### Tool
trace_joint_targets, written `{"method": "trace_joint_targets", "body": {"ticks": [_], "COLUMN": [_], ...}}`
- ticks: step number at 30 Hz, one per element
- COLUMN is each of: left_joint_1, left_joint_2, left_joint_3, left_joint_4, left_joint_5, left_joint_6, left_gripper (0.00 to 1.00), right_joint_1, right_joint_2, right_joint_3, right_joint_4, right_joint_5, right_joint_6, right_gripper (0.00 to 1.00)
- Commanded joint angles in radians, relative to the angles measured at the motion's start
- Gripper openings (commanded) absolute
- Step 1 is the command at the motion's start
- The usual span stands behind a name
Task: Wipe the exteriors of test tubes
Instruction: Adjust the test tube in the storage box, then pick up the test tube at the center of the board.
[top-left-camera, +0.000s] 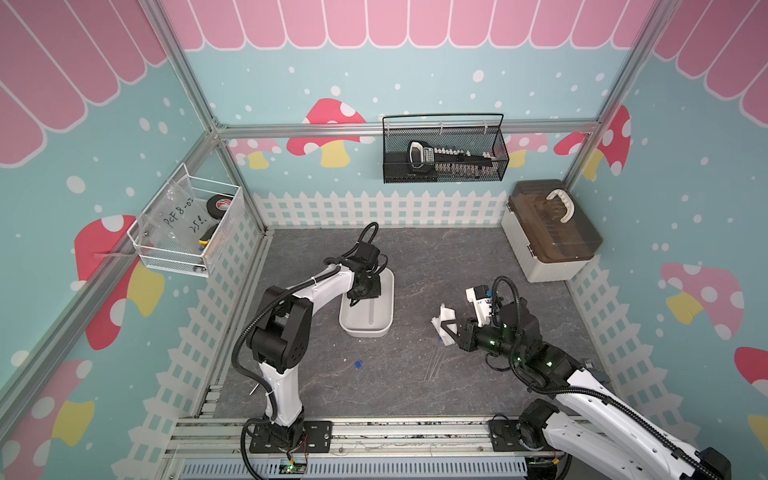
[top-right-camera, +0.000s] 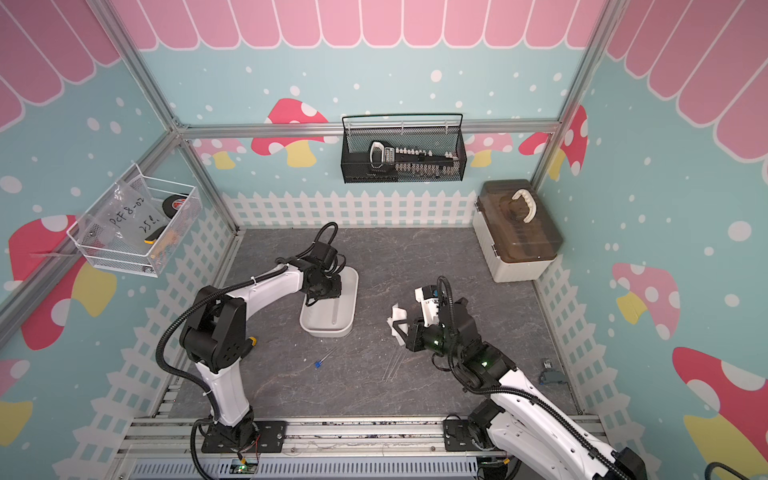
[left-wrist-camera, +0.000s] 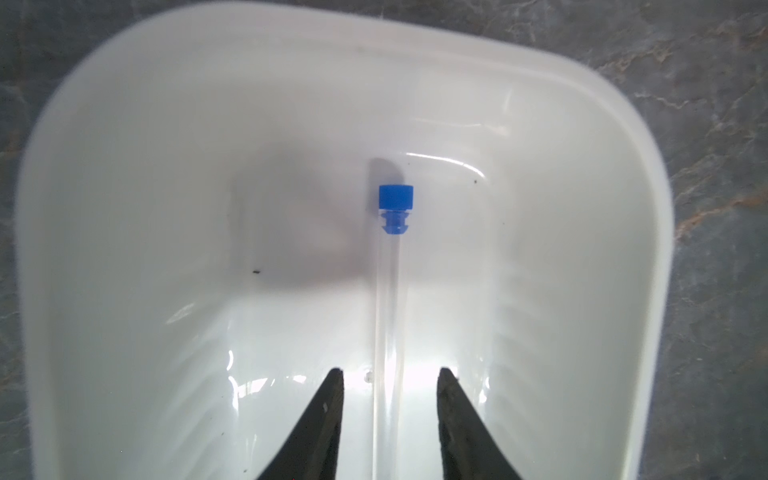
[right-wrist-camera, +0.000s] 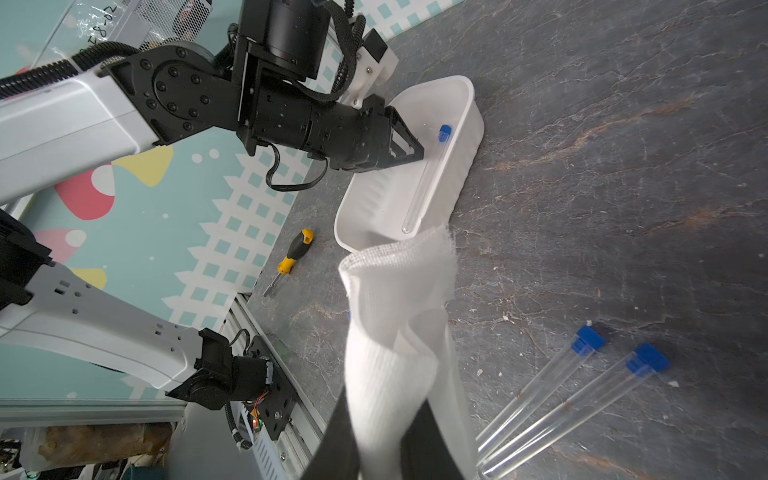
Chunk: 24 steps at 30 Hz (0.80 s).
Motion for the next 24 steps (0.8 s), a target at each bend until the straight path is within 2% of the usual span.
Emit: {"method": "trace_joint_targets", "body": {"ticks": [1, 3, 9, 15, 19, 24], "left_joint_1": [0.003, 0.032, 0.034, 0.013, -0.081, -0.238], "left_joint_2": [-0.033, -0.055, -0.184, -0.369, -0.47, -0.532], "left_joint_3": [-0.01, -0.014, -0.042, -0.168, -0.263, -0.383], "left_joint_4": [0.003, 0.004, 0.016, 0.054, 0.055, 0.133], "left_joint_5": [0.011, 0.023, 0.057, 0.124, 0.139, 0.136], "left_joint_6": [0.007, 0.005, 0.025, 0.053, 0.075, 0.025], "left_gripper": [0.39, 0.39, 0.4, 0.42, 0.43, 0.44], "right_joint_1": [-0.006, -0.005, -0.005, -0.005, -0.007, -0.012], "right_joint_2": [0.001, 0.001, 0.007, 0.006, -0.004, -0.035], "right_joint_3": [-0.004, -0.003, 0.014, 0.02, 0.016, 0.005], "right_joint_4": [0.001, -0.001, -0.022, -0.05, -0.076, -0.118], "right_joint_5": [0.004, 0.006, 0.016, 0.042, 0.067, 0.116], "right_joint_6": [0.0, 0.001, -0.003, -0.006, 0.002, 0.022], "right_gripper": [0.14, 0.14, 0.14, 0.14, 0.14, 0.14]}}
